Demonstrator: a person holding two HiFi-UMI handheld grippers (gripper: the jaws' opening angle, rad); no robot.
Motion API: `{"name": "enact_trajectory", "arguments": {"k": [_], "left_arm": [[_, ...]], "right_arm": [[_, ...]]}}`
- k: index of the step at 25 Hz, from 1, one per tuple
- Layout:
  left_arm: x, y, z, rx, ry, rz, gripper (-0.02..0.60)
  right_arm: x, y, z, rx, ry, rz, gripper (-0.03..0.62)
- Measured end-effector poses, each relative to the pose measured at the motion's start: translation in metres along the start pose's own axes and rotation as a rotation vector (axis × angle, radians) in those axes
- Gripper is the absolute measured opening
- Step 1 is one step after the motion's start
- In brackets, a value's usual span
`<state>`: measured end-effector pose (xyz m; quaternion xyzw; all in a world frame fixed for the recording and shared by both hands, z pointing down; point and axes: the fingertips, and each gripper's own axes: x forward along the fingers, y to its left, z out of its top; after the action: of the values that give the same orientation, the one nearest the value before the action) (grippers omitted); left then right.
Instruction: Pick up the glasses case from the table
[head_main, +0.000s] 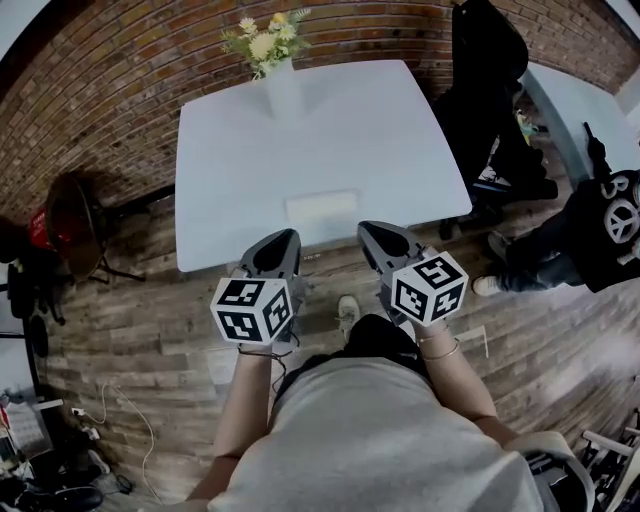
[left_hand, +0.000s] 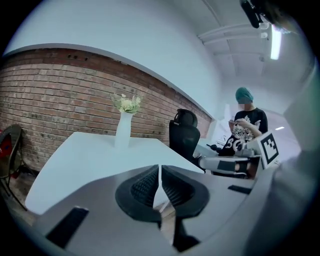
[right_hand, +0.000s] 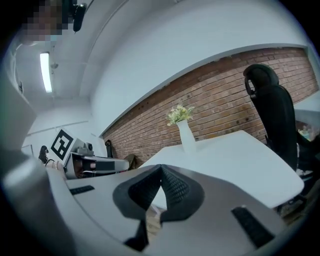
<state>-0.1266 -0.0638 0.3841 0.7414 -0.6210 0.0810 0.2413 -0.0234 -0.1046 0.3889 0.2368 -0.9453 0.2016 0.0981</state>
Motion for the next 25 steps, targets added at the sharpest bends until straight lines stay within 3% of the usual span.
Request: {"name": "enact_trajectory", "arguments": {"k": [7,13,19,25], "left_arm": [[0.061,0.007,0.023,-0.013,0.004,0.007,0.017],[0.076,0.011,0.02,-0.052,0.024,-0.004,0.017],[0.084,0.022,0.019,0.004,0.061,0.005,0.017],[0.093,0.039,0.007,0.089,0.156,0.0,0.018]], "right_arm": [[0.027,-0.045,0.02,-0.019,0.027,0.034,-0.002],[0.035,-0.059,0.02,0.011,0.037,0.054,-0.002],[0.044,-0.062,0.013,0.028,0.057,0.054,-0.002],[0.057,-0.064,-0.002,0.06,0.094,0.025,-0.002]]}}
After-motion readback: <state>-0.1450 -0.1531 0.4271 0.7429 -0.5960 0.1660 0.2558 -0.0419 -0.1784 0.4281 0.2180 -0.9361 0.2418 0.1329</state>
